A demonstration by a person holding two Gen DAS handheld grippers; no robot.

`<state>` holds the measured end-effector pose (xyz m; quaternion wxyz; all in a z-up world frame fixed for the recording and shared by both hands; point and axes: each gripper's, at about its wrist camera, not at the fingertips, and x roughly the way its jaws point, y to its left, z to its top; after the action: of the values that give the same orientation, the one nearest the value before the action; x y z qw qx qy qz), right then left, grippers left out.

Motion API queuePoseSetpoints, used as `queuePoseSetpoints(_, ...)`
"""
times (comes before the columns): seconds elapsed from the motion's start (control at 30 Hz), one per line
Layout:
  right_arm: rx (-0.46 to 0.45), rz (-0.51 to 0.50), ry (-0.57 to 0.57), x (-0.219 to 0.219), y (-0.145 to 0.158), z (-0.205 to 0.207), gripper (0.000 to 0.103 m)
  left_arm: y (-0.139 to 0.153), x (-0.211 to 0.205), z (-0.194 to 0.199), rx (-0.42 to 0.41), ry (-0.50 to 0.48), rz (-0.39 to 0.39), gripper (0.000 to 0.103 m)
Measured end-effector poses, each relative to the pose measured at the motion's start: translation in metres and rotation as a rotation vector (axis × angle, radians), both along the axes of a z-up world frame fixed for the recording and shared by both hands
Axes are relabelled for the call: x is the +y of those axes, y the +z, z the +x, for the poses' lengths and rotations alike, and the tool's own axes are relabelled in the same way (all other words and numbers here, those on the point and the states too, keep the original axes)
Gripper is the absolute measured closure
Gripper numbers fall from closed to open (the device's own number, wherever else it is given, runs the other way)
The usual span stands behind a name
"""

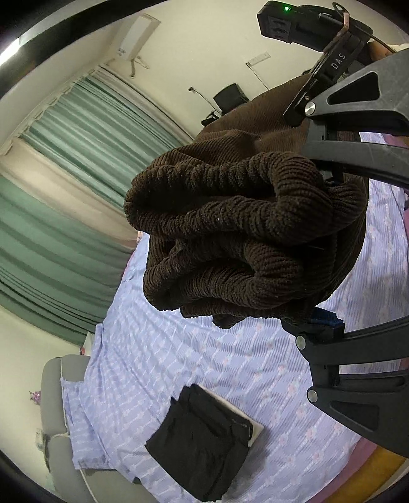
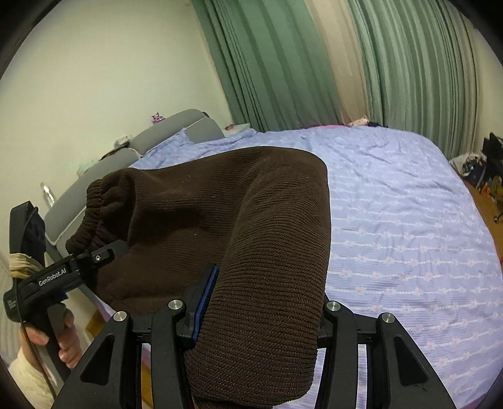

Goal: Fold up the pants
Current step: 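Carry the brown bundle with both grippers over to the black garment stack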

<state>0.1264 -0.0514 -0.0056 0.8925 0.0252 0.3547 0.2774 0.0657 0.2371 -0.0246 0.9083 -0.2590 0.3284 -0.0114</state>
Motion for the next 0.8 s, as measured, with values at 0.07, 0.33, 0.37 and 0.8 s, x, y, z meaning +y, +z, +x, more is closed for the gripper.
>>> queuePoseSetpoints(0.07,-0.007,-0.002,-0.011,0.023,-0.002,-0.009,0.057,-0.003,0.027,-0.008,0.007,-0.019,-0.002,0.047)
queuePoseSetpoints(0.33,0.059,0.012,-0.069,0.114,-0.031,-0.048,0.057,-0.026,0.13,-0.031,0.117,-0.092,0.029,0.047)
queuePoseSetpoints(0.37,0.086,0.005,-0.063,0.129,-0.036,-0.051,0.057,-0.029,0.138,-0.033,0.133,-0.089,0.025,0.047)
queuePoseSetpoints(0.8,0.192,-0.056,0.177,0.224,-0.076,-0.062,0.057,-0.066,0.233,-0.102,0.278,0.093,-0.024,0.047)
